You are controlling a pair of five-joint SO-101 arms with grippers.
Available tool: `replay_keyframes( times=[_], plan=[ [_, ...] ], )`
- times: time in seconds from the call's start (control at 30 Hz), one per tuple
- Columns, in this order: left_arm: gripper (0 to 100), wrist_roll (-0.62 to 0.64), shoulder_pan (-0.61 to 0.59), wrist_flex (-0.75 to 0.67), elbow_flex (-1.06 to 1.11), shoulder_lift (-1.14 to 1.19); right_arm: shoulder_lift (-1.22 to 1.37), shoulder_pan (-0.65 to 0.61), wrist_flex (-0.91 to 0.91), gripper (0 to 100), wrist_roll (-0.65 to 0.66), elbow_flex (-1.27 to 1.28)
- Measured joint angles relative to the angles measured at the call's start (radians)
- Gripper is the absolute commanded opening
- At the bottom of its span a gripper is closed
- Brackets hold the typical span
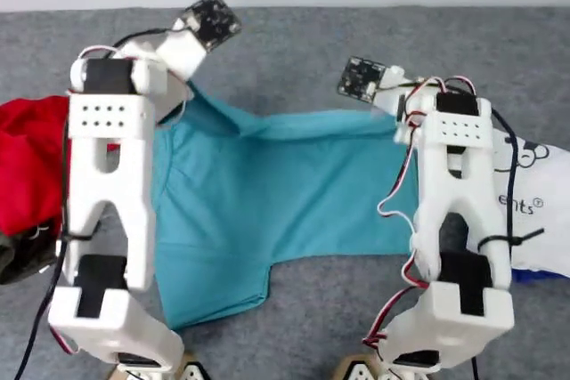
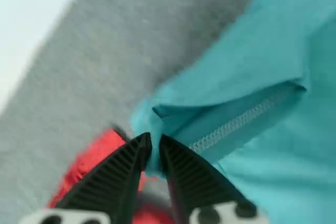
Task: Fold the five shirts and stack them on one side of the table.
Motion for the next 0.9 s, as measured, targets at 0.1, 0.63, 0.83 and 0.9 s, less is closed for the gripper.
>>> replay_keyframes(
  times=[0.1, 0.63, 0.83, 0.9],
  plan=[
    [1, -0.017, 0.0, 0.149, 0.0, -0.041, -0.034, 0.0, 0.147, 1.0, -0.002, 0.0],
    [1, -0.06, 0.0, 0.184, 0.678, -0.465, -0.058, 0.002, 0.566, 1.1, -0.034, -0.002],
    [1, -0.098, 0.035, 0.184, 0.901, -0.578, -0.058, 0.018, 0.578, 1.0, -0.034, 0.068],
    [1, -0.101, 0.048, 0.184, 0.953, -0.6, -0.058, 0.018, 0.586, 1.0, -0.034, 0.074]
  ],
)
